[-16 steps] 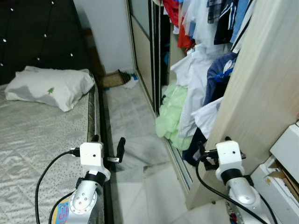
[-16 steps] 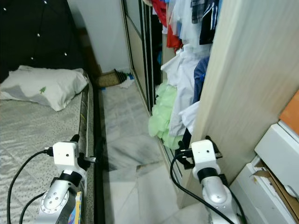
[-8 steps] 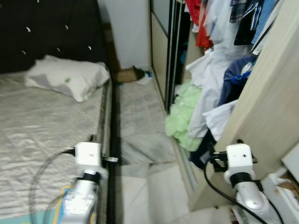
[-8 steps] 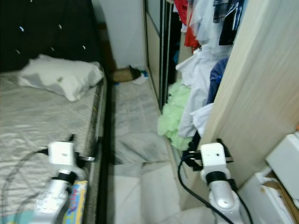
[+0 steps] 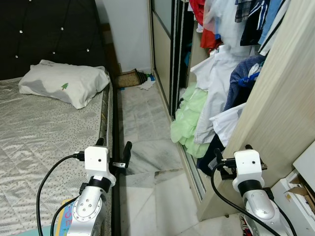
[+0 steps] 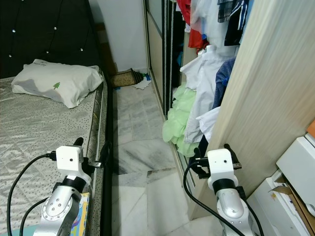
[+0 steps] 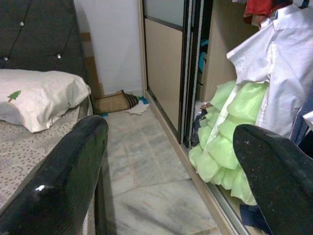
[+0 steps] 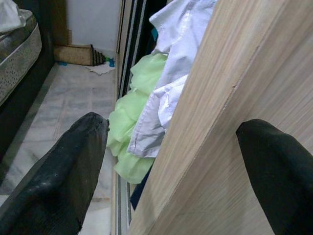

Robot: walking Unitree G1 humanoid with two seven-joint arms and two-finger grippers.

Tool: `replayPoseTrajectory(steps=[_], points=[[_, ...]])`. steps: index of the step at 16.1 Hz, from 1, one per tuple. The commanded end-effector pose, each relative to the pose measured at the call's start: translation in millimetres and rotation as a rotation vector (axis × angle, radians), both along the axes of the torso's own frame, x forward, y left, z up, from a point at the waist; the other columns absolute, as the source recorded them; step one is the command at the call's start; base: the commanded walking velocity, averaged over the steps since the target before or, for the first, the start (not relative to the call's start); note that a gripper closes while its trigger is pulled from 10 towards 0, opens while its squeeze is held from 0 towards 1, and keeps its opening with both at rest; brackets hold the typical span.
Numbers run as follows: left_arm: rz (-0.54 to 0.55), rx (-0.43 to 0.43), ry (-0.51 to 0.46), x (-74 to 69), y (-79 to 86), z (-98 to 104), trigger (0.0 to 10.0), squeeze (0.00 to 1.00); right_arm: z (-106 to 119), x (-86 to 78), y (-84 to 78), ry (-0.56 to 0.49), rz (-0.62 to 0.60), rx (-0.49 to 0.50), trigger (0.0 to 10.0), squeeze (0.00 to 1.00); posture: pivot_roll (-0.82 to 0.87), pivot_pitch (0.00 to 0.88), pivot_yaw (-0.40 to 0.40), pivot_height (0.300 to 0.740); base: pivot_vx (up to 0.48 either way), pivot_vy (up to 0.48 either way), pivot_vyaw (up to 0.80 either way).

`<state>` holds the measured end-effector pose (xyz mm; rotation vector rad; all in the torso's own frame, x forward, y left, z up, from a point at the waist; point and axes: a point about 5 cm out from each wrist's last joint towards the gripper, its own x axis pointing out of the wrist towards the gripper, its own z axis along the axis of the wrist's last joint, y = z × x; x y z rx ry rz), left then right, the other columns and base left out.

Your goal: Clean up the room

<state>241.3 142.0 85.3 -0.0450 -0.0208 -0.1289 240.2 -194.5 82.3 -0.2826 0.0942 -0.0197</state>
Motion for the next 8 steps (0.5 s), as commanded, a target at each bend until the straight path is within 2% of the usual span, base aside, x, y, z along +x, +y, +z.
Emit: replayPoseTrajectory(steps=[1,5,8], points=[[0.004,-0.002,0.018,-1.8,3.3,-4.2,10.0,0.0,2.9,2.1,1.0,-0.009,0.01,0.0,10.0,0.0,0.01,0.037,0.026,0.74,0.0,0.0,0.0],[0.007,-0.008,0.012,0.4,1.8,-3.5,10.0,0.0,4.6,3.1,3.9,-0.019,0.03,0.003,10.0,0.0,0.0,0.032,0.028,0.74,0.0,0.0,0.0],[0.023,-0.014,0.025,1.7,2.1,-5.5,10.0,0.0,3.6,2.0,6.7,-0.017,0.041,0.017,10.0,0.0,0.0,0.033,0.03,0.714,0.0,0.0,0.0]])
